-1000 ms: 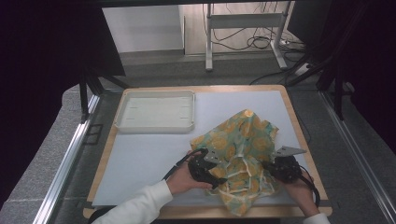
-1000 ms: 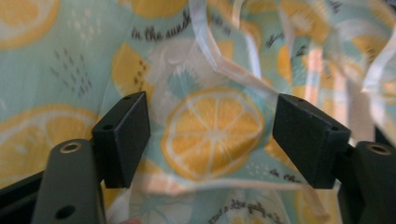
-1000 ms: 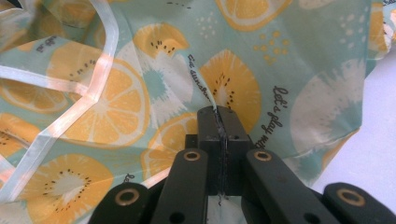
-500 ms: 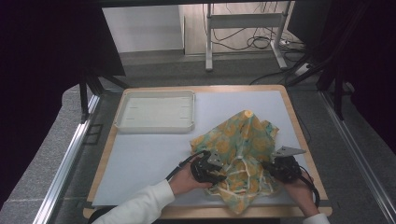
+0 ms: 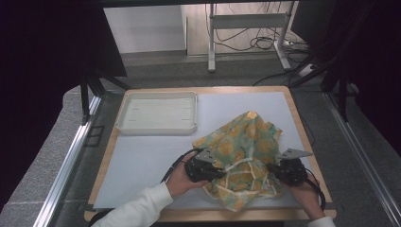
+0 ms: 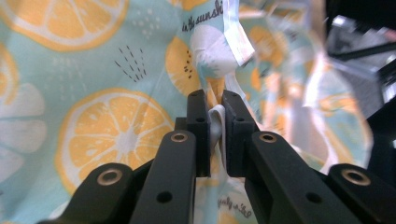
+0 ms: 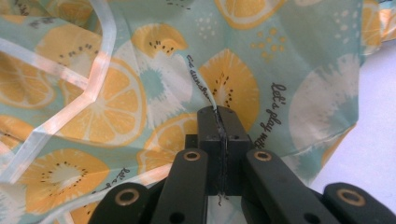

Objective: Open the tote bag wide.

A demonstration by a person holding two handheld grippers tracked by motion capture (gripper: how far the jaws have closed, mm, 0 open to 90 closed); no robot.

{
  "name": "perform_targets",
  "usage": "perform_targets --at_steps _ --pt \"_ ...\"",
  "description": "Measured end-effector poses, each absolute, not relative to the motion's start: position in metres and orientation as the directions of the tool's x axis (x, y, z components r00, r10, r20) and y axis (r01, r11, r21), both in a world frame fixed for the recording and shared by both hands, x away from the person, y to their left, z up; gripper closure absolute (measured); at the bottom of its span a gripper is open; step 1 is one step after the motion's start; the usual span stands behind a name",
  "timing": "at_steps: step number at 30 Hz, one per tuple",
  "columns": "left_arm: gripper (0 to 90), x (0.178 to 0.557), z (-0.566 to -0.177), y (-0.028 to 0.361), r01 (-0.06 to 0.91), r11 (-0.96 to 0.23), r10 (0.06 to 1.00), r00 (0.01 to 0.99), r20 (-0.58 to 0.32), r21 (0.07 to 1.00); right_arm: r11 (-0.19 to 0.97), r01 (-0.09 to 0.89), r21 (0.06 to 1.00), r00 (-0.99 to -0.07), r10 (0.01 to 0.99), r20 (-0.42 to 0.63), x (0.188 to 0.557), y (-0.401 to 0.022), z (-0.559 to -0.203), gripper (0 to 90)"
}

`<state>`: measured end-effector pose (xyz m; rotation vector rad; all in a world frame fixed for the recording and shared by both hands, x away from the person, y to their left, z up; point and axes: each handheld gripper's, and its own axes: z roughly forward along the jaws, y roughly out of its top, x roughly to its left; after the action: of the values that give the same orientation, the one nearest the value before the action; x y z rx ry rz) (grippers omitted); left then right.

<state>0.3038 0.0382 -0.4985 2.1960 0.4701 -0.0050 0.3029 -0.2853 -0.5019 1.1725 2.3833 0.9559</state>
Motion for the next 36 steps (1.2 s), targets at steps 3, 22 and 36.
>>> perform_targets --at_steps 3,22,36 --pt "84.6 0.302 -0.49 0.046 0.324 -0.526 0.327 0.931 -0.165 0.786 0.434 0.574 0.694 -0.611 0.791 0.011 0.302 -0.286 -0.5 88.6" --pt "86.6 0.303 -0.468 0.066 0.325 -0.435 0.373 0.914 -0.16 0.84 0.384 0.497 0.778 -0.621 0.784 0.01 0.292 -0.289 -0.477 88.6" --pt "86.7 0.307 -0.464 0.07 0.325 -0.424 0.41 0.901 -0.141 0.845 0.372 0.463 0.804 -0.626 0.779 0.001 0.293 -0.288 -0.468 88.7"
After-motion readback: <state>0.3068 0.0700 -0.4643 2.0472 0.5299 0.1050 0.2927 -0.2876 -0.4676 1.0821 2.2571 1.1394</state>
